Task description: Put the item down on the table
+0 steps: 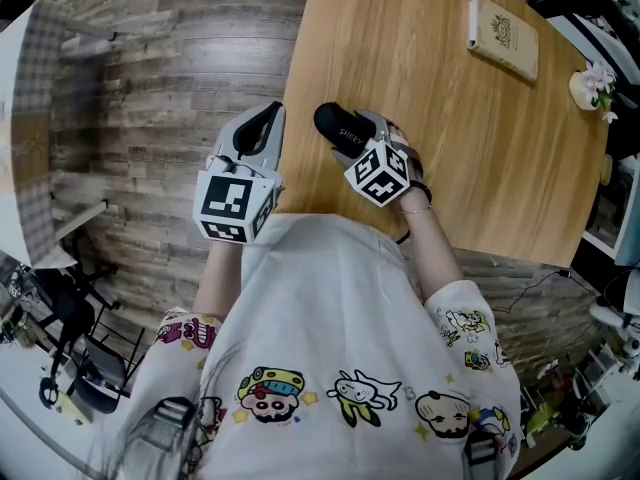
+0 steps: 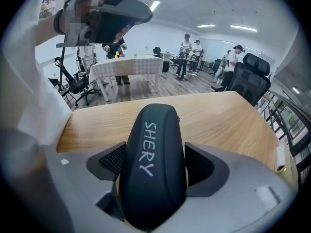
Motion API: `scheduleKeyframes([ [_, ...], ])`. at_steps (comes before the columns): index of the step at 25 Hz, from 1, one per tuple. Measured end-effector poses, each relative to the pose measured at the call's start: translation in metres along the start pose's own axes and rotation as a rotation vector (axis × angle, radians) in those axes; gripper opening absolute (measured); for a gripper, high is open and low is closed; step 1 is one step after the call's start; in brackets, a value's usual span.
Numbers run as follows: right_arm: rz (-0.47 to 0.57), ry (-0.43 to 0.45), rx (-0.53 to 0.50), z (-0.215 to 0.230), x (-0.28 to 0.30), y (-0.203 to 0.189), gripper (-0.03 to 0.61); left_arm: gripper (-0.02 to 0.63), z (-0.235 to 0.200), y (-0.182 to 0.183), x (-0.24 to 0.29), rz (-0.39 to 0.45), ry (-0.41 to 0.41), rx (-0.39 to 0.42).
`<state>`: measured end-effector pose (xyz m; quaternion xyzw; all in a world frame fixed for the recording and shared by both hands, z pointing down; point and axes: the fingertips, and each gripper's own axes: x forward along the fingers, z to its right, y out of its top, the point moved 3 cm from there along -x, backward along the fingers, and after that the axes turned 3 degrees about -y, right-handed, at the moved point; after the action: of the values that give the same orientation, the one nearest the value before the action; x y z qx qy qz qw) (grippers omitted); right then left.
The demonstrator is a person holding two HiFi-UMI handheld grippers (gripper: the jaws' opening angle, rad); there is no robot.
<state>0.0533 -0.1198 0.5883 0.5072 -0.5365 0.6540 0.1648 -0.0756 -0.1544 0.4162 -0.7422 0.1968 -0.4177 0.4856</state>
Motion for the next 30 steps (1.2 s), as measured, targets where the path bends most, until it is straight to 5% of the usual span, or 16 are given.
scheduleKeyframes([
  [16,0.060,-0.043,0.057,0.006,-0.019,0.010,0.417,-0.002,0.001,0.003,-0.008,0.022,0.010,0.004],
  [30,0.188,-0.177,0.236,0.017,-0.078,0.010,0.417,-0.002,0.018,0.012,-0.029,0.074,-0.013,0.041],
])
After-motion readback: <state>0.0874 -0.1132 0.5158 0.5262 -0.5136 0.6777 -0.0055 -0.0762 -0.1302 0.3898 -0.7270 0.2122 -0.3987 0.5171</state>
